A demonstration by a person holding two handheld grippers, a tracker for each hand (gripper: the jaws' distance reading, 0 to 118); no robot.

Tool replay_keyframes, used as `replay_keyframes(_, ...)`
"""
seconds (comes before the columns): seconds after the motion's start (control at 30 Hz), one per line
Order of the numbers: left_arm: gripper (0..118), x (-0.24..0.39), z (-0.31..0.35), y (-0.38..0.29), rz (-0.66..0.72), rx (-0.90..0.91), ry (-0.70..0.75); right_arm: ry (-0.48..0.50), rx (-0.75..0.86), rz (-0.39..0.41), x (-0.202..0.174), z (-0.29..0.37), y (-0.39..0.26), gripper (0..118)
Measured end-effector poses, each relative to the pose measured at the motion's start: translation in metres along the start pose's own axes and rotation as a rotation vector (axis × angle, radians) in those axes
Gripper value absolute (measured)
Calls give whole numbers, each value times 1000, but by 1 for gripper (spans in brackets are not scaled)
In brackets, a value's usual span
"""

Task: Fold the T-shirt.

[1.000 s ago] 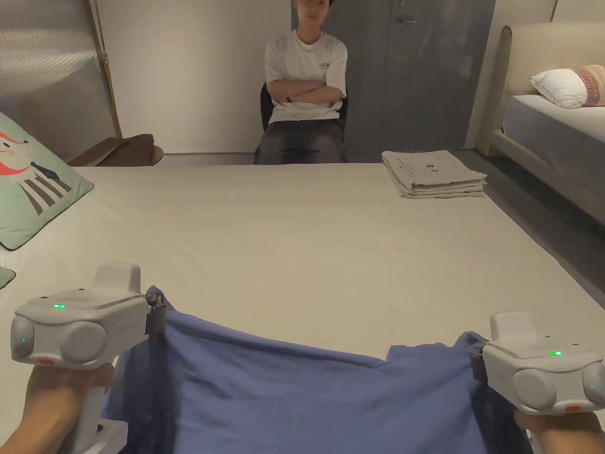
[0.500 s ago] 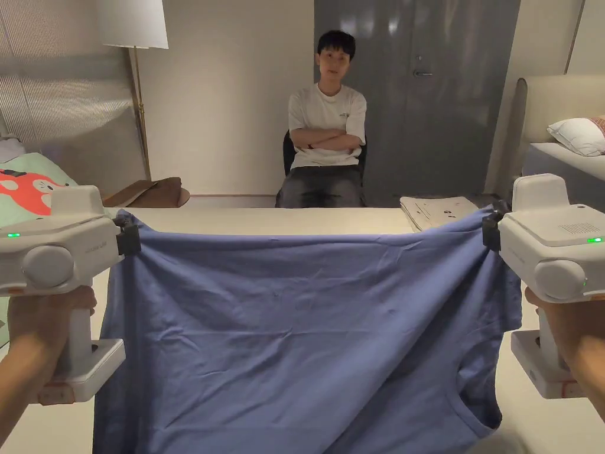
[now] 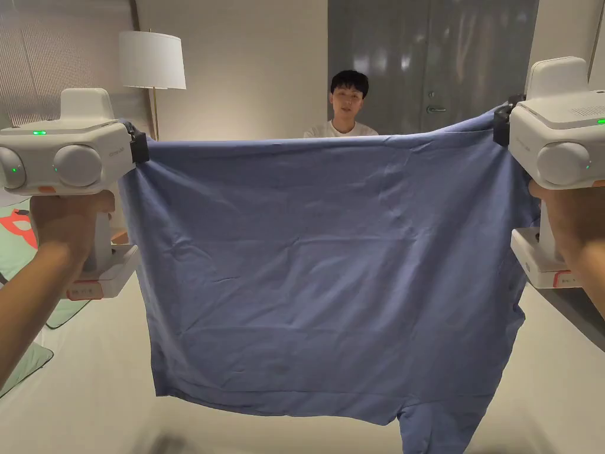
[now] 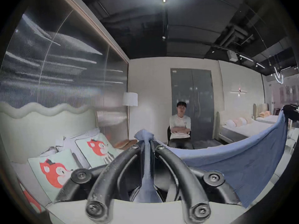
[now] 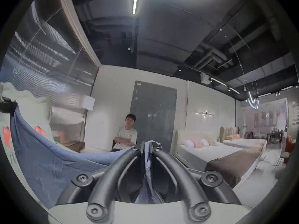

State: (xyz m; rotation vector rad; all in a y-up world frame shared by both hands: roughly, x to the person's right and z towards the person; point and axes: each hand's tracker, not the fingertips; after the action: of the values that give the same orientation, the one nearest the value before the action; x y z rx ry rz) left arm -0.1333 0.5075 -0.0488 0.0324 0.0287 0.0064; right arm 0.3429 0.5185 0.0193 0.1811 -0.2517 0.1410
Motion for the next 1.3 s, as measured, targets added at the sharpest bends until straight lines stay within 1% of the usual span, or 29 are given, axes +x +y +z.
replay_keyframes(0.07, 3, 6, -13, 2, 7, 14, 14, 3, 14, -11, 0, -8, 0, 5)
replay_keyframes(0.2, 3, 16, -34, -14, 13, 48, 42, 3, 43, -19, -4, -18, -22, 5)
replay_keyframes(0.3, 3, 18, -51, -44, -54, 16, 55, 16, 31, -17, -8, -25, -52, 5)
replay_keyframes(0.4, 3, 18, -61, -82, -78, -45, 42, 34, -39, -13, -13, -31, -92, 5)
replay_keyframes(0.63, 3, 15, -59, -187, -50, -232, 28, 70, -249, -44, -20, -22, -192, 5)
replay_keyframes(0.8, 3, 7, -29, -250, -46, -351, 20, 96, -386, -68, -18, 10, -254, 5)
replay_keyframes(0.9, 3, -1, 1, -281, -37, -395, 12, 114, -446, -101, -15, 42, -277, 5)
replay_keyframes(0.97, 3, -8, 23, -296, -42, -428, 5, 120, -485, -106, -12, 63, -289, 5)
replay_keyframes(1.1, 3, -23, 71, -324, -38, -496, -5, 145, -552, -126, -6, 114, -304, 5)
replay_keyframes(1.2, 3, -33, 111, -340, -32, -537, -5, 155, -583, -154, 0, 158, -308, 5)
replay_keyframes(1.3, 3, -43, 152, -352, -3, -557, -4, 165, -607, -180, 9, 200, -310, 5)
